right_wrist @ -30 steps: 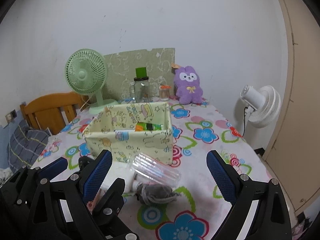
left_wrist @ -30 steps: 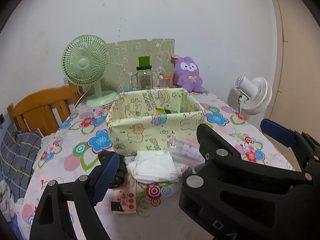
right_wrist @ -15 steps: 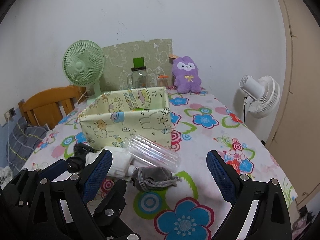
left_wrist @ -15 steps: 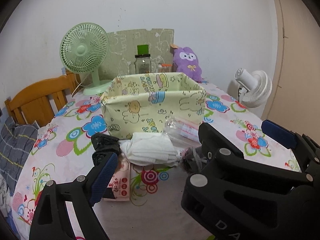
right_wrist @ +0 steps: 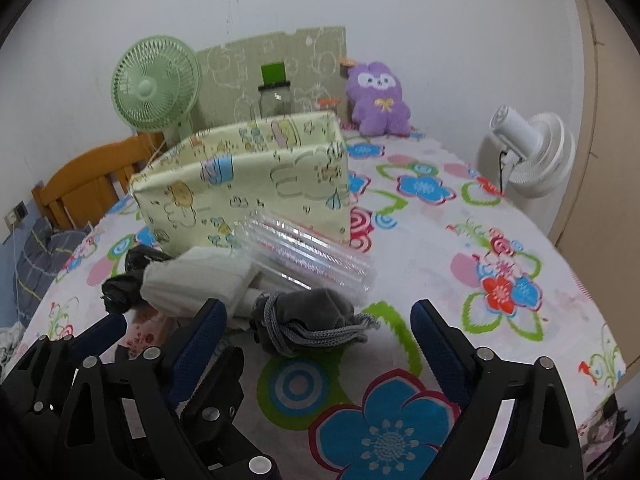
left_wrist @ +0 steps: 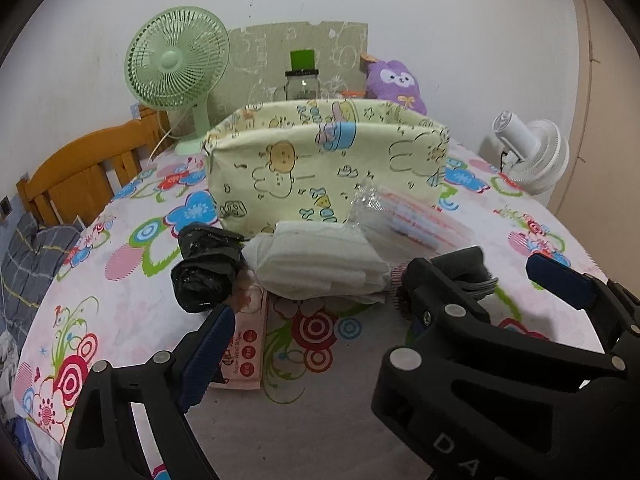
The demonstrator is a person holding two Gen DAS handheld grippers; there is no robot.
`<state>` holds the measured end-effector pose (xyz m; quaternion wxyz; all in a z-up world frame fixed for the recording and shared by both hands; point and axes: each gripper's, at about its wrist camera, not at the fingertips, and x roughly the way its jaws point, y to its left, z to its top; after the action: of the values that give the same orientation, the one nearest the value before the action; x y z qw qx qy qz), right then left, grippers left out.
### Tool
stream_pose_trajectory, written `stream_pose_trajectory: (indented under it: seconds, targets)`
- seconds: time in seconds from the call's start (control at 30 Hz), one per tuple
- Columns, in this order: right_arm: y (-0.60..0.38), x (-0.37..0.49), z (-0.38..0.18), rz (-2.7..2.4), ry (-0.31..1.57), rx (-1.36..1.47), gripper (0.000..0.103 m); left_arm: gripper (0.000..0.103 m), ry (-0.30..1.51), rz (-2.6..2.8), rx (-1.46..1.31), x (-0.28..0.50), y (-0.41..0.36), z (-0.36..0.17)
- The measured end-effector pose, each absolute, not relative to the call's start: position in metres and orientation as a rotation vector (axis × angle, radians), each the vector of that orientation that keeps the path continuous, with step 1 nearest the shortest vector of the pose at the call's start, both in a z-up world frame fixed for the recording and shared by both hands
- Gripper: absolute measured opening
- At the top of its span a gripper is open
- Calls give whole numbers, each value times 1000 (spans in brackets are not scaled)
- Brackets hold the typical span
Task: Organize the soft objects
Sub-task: 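Grasp the white folded cloth with the left tool while the right grasps the grey cloth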
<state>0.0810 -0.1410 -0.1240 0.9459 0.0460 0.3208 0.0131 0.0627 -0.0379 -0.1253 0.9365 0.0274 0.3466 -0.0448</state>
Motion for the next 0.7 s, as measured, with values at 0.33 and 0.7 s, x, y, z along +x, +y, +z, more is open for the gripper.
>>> stream_pose_trajectory:
  seconds: [0.33,0.7]
  targets:
    - [-141,96,-136,38,689,107,81,92,738,-81,60,72,-40,-134]
    - [-148,91,-131,96,677,151,49,92,710,-56,79,68,-46,-125]
